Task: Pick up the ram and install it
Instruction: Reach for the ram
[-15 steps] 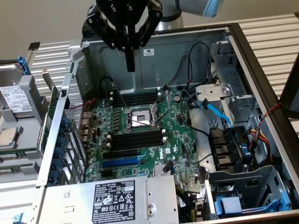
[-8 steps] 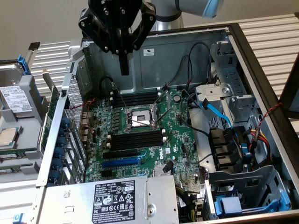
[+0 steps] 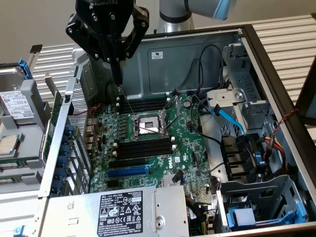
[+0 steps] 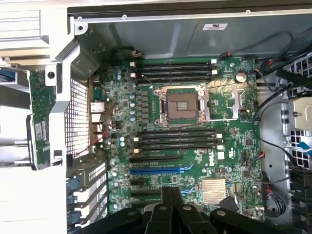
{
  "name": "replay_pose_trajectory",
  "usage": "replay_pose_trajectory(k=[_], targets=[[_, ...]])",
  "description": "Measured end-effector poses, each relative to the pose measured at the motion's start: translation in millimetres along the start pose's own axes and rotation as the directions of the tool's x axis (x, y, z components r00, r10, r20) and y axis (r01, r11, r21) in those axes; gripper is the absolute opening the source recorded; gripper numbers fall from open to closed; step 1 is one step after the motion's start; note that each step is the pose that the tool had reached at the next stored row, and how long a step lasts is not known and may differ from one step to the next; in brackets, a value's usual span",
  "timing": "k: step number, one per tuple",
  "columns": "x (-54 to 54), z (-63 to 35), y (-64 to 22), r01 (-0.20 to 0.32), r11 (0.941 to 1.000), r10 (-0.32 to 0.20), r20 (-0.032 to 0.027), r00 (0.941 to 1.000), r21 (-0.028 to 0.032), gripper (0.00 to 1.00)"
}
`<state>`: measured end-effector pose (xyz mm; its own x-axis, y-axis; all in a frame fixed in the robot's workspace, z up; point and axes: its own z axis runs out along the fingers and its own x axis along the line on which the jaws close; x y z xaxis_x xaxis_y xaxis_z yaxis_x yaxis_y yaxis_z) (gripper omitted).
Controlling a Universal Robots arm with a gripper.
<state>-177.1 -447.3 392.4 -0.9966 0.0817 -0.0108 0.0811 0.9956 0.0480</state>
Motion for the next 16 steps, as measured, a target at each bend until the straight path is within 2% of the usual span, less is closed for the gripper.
replay_pose_trajectory(k=[1,5,16], targets=[[7.1,-0.2,-3.6,0.000,1.0000,0.000,0.0000,1.0000,0.0000,0.11],[23.0,-0.6,-9.5,0.000,1.0000,0.000,0.0000,1.0000,0.0000,0.11],[72.7,-1.3,-14.4,0.000,1.0000,0.000,-0.0004,1.0000,0.0007,0.11]])
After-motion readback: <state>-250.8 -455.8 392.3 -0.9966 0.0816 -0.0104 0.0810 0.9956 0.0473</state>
